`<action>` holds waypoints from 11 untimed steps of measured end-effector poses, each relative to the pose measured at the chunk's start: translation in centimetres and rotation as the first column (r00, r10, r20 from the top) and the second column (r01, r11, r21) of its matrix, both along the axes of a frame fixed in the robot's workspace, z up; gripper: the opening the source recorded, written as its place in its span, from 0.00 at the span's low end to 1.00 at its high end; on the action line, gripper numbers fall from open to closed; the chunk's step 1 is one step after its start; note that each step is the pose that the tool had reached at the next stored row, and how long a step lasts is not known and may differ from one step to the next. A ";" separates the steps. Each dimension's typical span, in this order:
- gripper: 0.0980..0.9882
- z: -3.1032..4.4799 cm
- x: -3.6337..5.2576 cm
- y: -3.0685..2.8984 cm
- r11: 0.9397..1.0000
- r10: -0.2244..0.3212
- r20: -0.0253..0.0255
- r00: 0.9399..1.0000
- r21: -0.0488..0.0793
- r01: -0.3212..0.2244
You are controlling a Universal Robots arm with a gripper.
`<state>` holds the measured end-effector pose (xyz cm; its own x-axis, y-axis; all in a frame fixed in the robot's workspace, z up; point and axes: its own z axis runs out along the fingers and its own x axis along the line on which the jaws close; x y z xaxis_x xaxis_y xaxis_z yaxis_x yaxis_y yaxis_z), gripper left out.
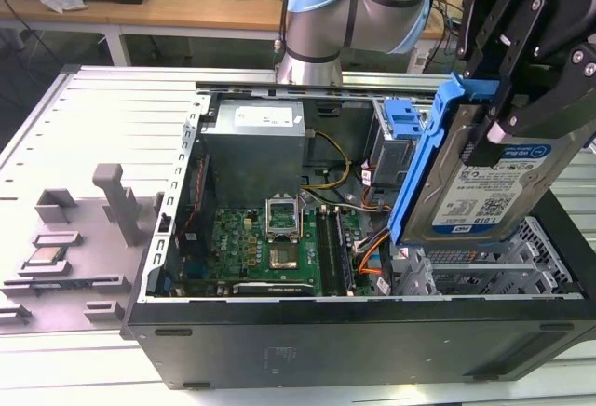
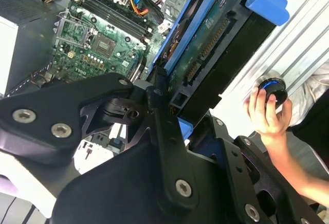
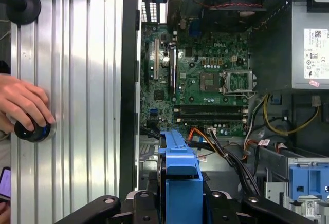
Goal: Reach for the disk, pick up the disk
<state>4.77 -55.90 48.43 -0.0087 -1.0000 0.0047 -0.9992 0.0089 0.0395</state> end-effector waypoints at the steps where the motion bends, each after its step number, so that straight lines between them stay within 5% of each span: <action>1: 0.30 -0.03 0.08 0.00 1.000 0.000 0.000 1.000 0.000 0.000; 11: 0.30 -0.49 0.83 0.00 1.000 0.000 0.000 1.000 0.000 0.000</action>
<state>5.60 -55.90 47.94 -0.0087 -1.0000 0.0047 -0.9992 0.0089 0.0396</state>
